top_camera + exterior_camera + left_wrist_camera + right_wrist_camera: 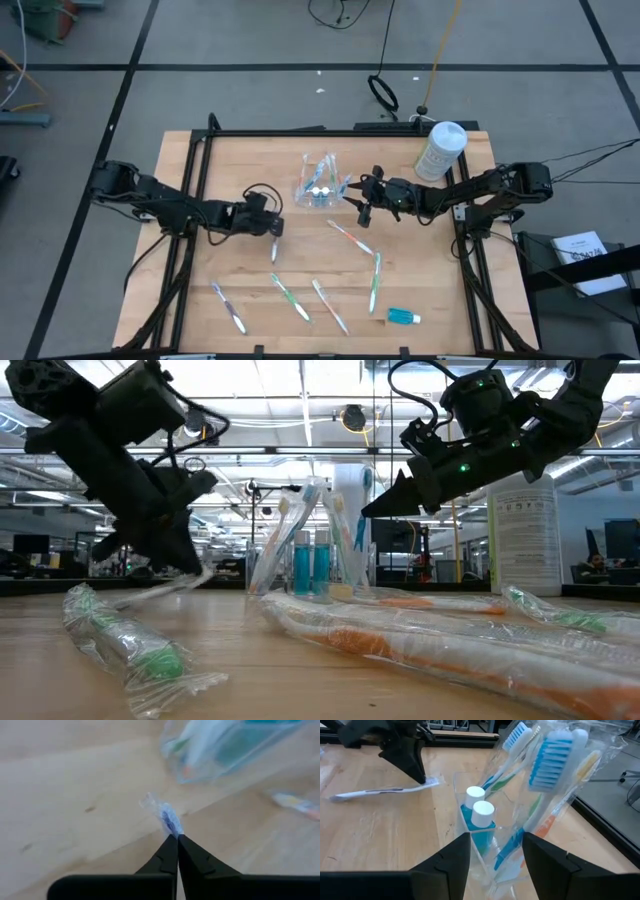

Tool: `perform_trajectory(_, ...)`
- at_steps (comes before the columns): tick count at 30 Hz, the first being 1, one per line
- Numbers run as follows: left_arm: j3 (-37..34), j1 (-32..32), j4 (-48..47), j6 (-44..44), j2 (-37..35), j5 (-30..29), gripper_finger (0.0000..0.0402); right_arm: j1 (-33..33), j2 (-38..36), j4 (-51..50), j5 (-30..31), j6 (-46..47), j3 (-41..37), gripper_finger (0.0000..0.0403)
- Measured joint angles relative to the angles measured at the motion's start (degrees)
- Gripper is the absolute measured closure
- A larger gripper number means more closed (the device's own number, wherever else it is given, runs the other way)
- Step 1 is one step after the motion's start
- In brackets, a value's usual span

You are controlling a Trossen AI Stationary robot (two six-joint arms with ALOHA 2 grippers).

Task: Pick & Place Toothbrushes
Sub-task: Put the purple toothbrush into the transparent organizer

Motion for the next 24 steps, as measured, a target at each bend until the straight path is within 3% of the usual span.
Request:
perform_trajectory(6,0.0,0.0,9.4,12.0,-2.3,-2.6,0.0387,0.0,0.0,0.0,0.0,0.0,0.0,0.0231)
perform_trajectory(14,0.1,0.0,31.4,43.4,-7.9,-6.2,0.0394,0.0,0.0,0.0,0.0,0.0,0.0,0.0231)
perform_trajectory(20,0.1,3.2,49.8,69.4,-7.9,-9.8,0.0397,0.0,0.0,0.5,0.0,0.0,0.0,0.0231)
perform_trajectory(24,0.1,7.9,53.4,71.4,-7.4,-9.5,0.0399,0.0,0.0,0.5,0.0,0.0,0.0,0.0231)
